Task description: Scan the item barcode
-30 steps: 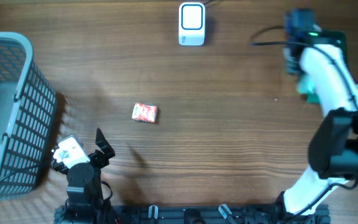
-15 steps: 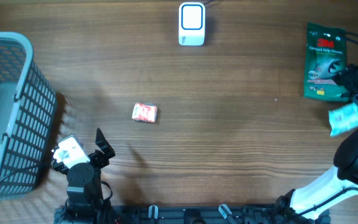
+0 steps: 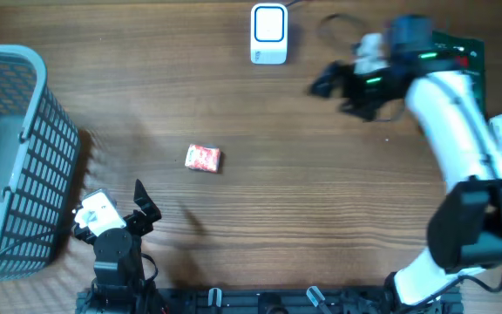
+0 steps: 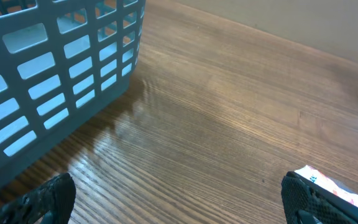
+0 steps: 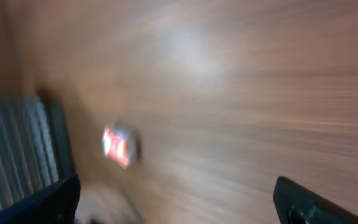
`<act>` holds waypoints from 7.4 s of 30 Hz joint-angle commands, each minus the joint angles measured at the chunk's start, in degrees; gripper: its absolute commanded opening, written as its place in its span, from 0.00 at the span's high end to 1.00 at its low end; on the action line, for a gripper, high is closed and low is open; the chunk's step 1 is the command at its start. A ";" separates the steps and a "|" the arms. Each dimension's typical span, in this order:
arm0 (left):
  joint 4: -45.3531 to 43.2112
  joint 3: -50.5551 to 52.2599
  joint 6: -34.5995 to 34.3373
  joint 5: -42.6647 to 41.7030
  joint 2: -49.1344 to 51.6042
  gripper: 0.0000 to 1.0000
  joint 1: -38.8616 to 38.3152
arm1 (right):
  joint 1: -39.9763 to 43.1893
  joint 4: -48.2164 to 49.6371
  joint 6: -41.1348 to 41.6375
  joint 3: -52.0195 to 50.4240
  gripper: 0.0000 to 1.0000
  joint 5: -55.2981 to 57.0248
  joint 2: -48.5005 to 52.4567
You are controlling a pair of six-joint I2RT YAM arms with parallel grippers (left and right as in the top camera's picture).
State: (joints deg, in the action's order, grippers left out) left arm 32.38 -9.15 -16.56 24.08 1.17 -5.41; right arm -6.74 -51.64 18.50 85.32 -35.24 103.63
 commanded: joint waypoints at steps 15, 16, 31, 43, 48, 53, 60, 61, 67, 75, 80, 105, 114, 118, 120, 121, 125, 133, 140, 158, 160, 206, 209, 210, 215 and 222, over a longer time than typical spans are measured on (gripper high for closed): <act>-0.22 0.31 1.16 -0.50 -0.26 0.00 -0.22 | -30.82 27.23 24.74 -6.27 0.23 4.44 16.35; -0.22 0.31 1.16 -0.50 -0.26 0.00 -0.22 | -31.08 28.22 25.75 -6.27 0.25 4.85 17.22; -0.22 0.31 1.16 -0.50 -0.26 0.00 -0.22 | -34.25 31.47 27.21 -6.27 0.93 11.26 27.04; -0.22 0.31 1.16 -0.50 -0.26 0.00 -0.22 | -24.98 8.04 24.94 -5.27 0.96 2.64 7.28; -0.22 0.31 1.16 -0.50 -0.26 0.00 -0.22 | -17.29 -13.18 25.11 -5.27 0.96 -9.57 -1.73; -0.22 0.31 1.16 -0.50 -0.26 0.00 -0.22 | -13.31 -29.97 25.18 -5.29 0.96 -16.57 -3.76; -0.22 0.31 1.16 -0.50 -0.26 0.00 -0.22 | -13.09 -34.53 24.02 -5.29 0.96 -16.74 -3.74; -0.22 0.31 1.16 -0.50 -0.26 0.00 -0.22 | -13.09 -34.47 22.49 -5.29 0.96 -15.34 -3.74; -0.22 0.31 1.16 -0.50 -0.26 0.00 -0.22 | -12.92 0.11 12.33 -5.29 0.96 1.84 -3.74; -0.22 0.31 1.16 -0.50 -0.26 0.00 -0.22 | -13.00 40.87 8.22 -5.29 0.96 46.56 -2.32; -0.22 0.31 1.16 -0.50 -0.26 0.00 -0.22 | -13.16 59.58 -2.69 -5.29 0.96 51.93 5.33; -0.22 0.31 1.16 -0.50 -0.26 0.00 -0.22 | -15.69 85.31 -1.81 -5.01 0.96 51.71 21.55; -0.22 0.31 1.16 -0.50 -0.26 0.00 -0.22 | -8.04 45.99 -5.11 -5.01 0.96 64.08 5.11; -0.22 0.31 1.16 -0.50 -0.26 0.00 -0.22 | -0.26 33.40 -5.68 -5.35 0.96 63.67 6.19; -0.22 0.31 1.16 -0.50 -0.26 0.00 -0.22 | 4.31 32.04 -4.09 -6.16 0.96 63.63 7.93; -0.22 0.31 1.16 -0.50 -0.26 0.00 -0.22 | 6.58 32.02 -2.27 -6.49 0.96 63.63 8.74; -0.22 0.31 1.16 -0.50 -0.26 0.00 -0.22 | 15.72 32.13 4.15 -6.97 0.96 60.28 11.56; -0.22 0.31 1.16 -0.50 -0.26 0.00 -0.22 | 20.74 33.83 4.59 -7.02 0.96 50.05 18.14; -0.22 0.31 1.16 -0.50 -0.26 0.00 -0.22 | 20.94 33.90 1.77 -6.38 0.00 59.43 17.09; -0.22 0.31 1.16 -0.50 -0.26 0.00 -0.22 | 16.55 12.20 2.73 -5.66 0.00 20.72 -36.26; -0.22 0.31 1.16 -0.50 -0.26 0.00 -0.22 | 16.55 8.09 2.67 -5.66 0.00 20.20 -40.76; -0.22 0.31 1.16 -0.50 -0.26 0.00 -0.22 | 4.15 67.41 -6.40 -81.48 0.01 24.85 -99.62; -0.22 0.31 1.16 -0.50 -0.26 0.00 -0.22 | 4.66 67.23 -6.43 -84.87 0.00 25.20 -103.06; -0.22 0.31 1.16 -0.50 -0.26 0.00 -0.22 | 5.01 64.81 -6.38 -85.00 0.00 25.40 -103.41; -0.22 0.31 1.16 -0.50 -0.26 0.00 -0.22 | 5.11 56.48 -6.47 -85.02 0.00 27.58 -103.45; -0.22 0.31 1.16 -0.50 -0.26 0.00 -0.22 | 5.11 52.00 -6.47 -85.00 0.00 28.68 -103.45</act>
State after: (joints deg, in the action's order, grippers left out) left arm 32.38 -9.15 -16.56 24.05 1.17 -5.41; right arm -1.93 0.19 12.08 0.36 -7.99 0.99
